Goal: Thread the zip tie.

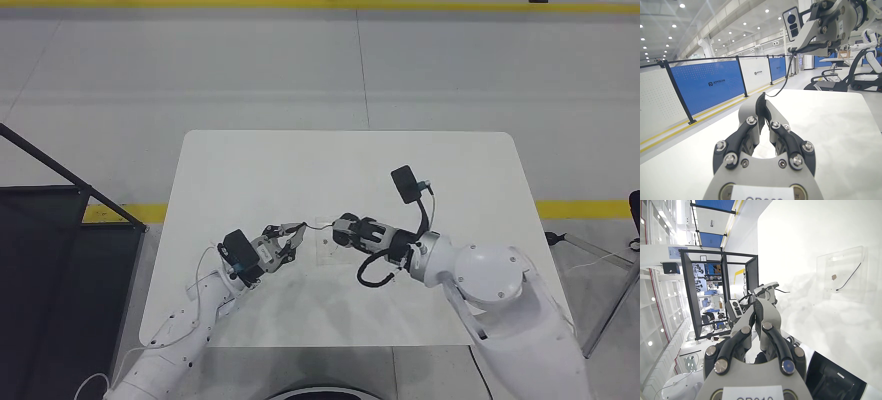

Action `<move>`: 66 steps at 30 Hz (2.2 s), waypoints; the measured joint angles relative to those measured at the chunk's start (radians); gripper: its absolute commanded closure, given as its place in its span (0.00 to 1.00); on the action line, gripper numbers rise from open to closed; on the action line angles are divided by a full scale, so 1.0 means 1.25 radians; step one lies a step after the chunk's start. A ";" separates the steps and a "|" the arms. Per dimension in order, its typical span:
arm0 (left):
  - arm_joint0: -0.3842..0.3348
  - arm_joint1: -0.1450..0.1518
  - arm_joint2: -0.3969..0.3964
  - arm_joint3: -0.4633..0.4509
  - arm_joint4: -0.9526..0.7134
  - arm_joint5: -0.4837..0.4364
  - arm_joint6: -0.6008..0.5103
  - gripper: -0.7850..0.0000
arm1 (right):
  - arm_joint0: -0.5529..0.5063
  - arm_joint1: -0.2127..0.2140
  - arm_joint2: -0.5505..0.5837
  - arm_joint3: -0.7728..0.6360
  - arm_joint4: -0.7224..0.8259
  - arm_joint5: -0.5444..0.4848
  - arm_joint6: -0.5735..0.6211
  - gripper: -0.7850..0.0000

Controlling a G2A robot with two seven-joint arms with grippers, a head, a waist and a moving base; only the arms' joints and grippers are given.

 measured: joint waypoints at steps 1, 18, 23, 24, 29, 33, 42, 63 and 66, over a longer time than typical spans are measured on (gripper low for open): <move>0.000 0.000 0.000 0.000 -0.002 -0.001 0.000 1.00 | -0.003 0.000 0.001 -0.001 0.004 -0.008 -0.005 1.00; -0.007 -0.003 0.007 0.012 -0.026 -0.038 0.007 1.00 | -0.033 0.000 0.018 0.001 0.040 -0.089 -0.026 1.00; -0.009 -0.005 0.014 0.016 -0.051 -0.074 0.010 1.00 | -0.041 -0.001 0.022 0.003 0.054 -0.113 -0.043 1.00; -0.009 -0.006 0.015 0.016 -0.057 -0.082 0.011 1.00 | -0.043 -0.001 0.023 0.003 0.057 -0.117 -0.047 1.00; -0.008 -0.007 0.022 0.016 -0.096 -0.138 0.012 1.00 | -0.053 -0.002 0.026 0.002 0.067 -0.132 -0.062 1.00; -0.010 -0.009 0.025 0.019 -0.126 -0.172 0.001 1.00 | -0.063 -0.004 0.030 0.000 0.080 -0.154 -0.078 1.00; -0.012 -0.011 0.023 0.020 -0.153 -0.189 -0.009 1.00 | -0.071 -0.003 0.034 -0.002 0.079 -0.158 -0.078 1.00; 0.005 -0.011 -0.004 0.009 -0.036 0.033 0.063 1.00 | -0.031 0.007 0.010 -0.026 -0.035 0.003 -0.003 1.00; 0.004 -0.012 -0.005 0.012 -0.041 0.040 0.067 1.00 | -0.027 0.008 0.009 -0.027 -0.041 0.015 0.005 1.00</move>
